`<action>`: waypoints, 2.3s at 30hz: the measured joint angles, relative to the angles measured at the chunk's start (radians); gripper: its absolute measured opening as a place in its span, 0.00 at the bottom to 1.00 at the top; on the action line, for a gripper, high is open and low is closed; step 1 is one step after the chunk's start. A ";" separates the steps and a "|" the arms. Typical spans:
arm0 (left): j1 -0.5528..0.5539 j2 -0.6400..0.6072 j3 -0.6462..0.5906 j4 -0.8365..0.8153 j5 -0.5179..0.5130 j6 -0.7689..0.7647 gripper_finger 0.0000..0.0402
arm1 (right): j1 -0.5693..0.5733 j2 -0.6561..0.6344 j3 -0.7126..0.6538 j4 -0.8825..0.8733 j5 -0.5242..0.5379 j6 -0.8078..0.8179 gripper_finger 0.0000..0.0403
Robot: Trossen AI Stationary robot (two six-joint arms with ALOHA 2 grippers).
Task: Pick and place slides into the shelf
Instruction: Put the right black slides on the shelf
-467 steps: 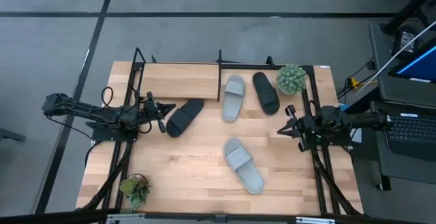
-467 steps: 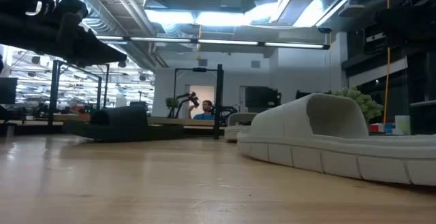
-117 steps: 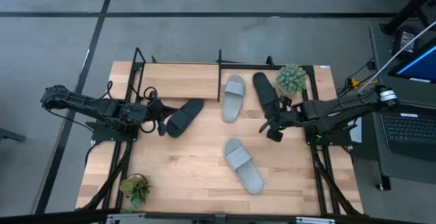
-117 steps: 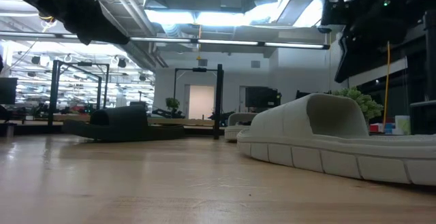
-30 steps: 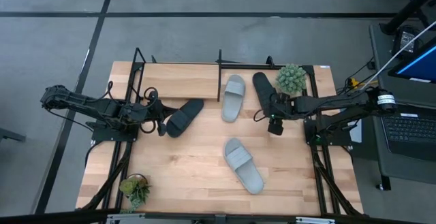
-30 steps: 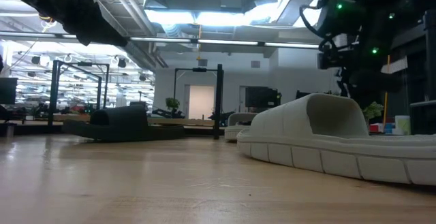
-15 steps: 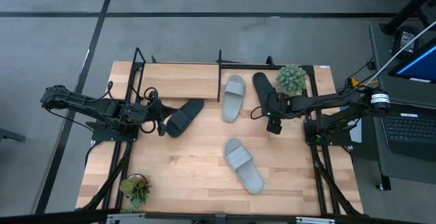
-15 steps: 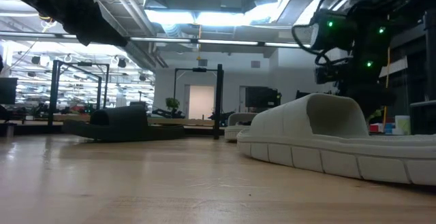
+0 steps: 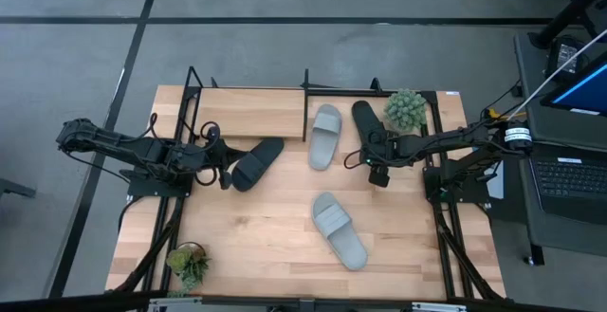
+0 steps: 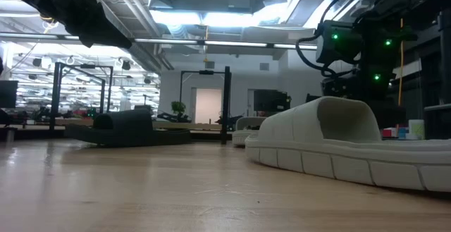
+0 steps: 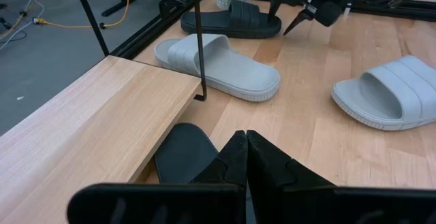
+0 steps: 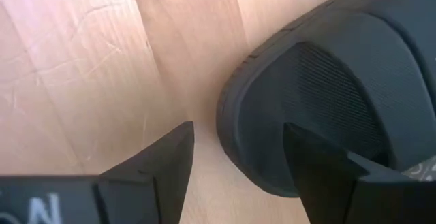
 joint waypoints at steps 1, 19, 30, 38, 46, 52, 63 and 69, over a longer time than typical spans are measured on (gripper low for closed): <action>0.000 0.000 0.000 0.000 0.000 0.000 0.00 | -0.001 0.000 0.000 0.001 0.000 -0.002 0.56; 0.000 0.000 0.000 0.000 0.000 0.000 0.00 | -0.061 0.000 0.000 -0.004 0.007 -0.025 0.56; 0.000 0.000 0.000 0.000 0.000 0.000 0.00 | -0.061 0.000 0.000 -0.004 -0.021 -0.028 0.44; 0.000 0.000 0.000 0.000 0.000 0.000 0.00 | -0.060 0.000 0.001 -0.002 -0.023 -0.029 0.21; 0.000 0.000 0.000 0.000 0.000 0.000 0.00 | -0.061 0.000 0.002 0.003 -0.034 -0.024 0.06; 0.000 0.000 0.000 0.000 0.000 0.000 0.00 | -0.061 0.000 0.002 0.011 -0.073 -0.009 0.06; 0.000 0.000 0.000 0.000 0.000 0.044 0.00 | -0.060 0.000 0.001 0.035 -0.109 0.041 0.06; 0.000 0.000 0.000 0.000 0.000 0.044 0.00 | -0.059 0.000 0.011 0.029 -0.125 0.052 0.06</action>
